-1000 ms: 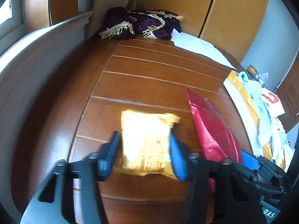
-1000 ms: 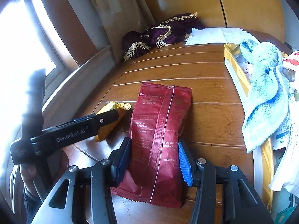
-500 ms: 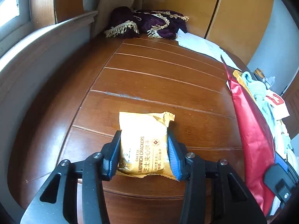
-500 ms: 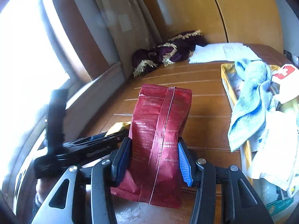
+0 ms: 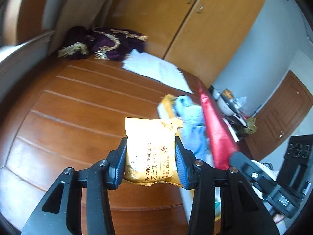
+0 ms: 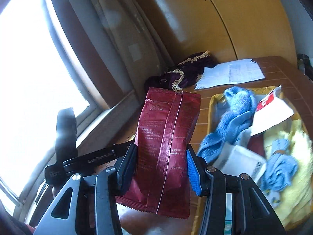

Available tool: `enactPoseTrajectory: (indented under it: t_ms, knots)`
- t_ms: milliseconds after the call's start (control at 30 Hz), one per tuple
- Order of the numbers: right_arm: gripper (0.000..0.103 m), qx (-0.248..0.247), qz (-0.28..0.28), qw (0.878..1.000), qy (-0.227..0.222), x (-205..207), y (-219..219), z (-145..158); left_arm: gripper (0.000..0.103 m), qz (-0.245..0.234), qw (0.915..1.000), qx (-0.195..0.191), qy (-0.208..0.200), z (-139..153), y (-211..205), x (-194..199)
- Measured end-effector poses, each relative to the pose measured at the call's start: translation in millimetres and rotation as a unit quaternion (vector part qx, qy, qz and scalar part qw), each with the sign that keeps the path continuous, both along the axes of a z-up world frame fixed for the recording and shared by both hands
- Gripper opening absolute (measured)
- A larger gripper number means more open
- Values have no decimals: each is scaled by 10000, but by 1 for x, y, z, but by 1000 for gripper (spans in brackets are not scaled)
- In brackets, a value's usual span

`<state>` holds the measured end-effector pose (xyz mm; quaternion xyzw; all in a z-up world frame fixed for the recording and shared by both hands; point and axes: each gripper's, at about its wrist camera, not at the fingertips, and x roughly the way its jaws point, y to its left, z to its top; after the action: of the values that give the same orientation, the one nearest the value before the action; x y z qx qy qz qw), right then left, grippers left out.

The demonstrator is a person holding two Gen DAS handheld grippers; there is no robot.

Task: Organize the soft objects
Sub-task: 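Carry the cracker packet and red bag into the tray and release both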

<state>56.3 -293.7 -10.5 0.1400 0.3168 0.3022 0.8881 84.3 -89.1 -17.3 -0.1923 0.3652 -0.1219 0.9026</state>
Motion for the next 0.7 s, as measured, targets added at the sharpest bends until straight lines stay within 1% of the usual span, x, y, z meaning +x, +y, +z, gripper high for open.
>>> enactPoseTrajectory:
  t_ms: [67,167,233,300,367,400,467,567,700]
  knots:
    - [50,-94,-154,9998,-10,11,-19,1,42,-254,9996,-105,1,3,-20,7]
    - [50,-484,-346,9982,-113,26,-42,-4,42,-524,9984,-225,57,2,-49,17]
    - [50,-651,-453,9969,6,36,-53,-14,42,-617,9978,-228,63,-1,-64,21]
    - [50,-611,-514,9967,145,43,-63,-26,42,-615,9980,-73,88,-7,-75,26]
    - [50,-523,-530,9969,242,45,-66,-36,42,-628,9977,-89,222,-16,-78,29]
    - [50,-512,-544,9970,198,43,-65,-39,42,-596,9978,-109,258,-20,-77,30]
    - [50,-441,-647,9968,143,41,-66,-40,42,-487,9985,-76,226,-23,-72,30]
    - [50,-186,-846,9957,317,46,-70,-44,43,-372,9990,-106,224,-26,-65,33]
    - [51,-148,-1082,9931,425,50,-62,-46,42,-230,9994,-84,241,-30,-56,39]
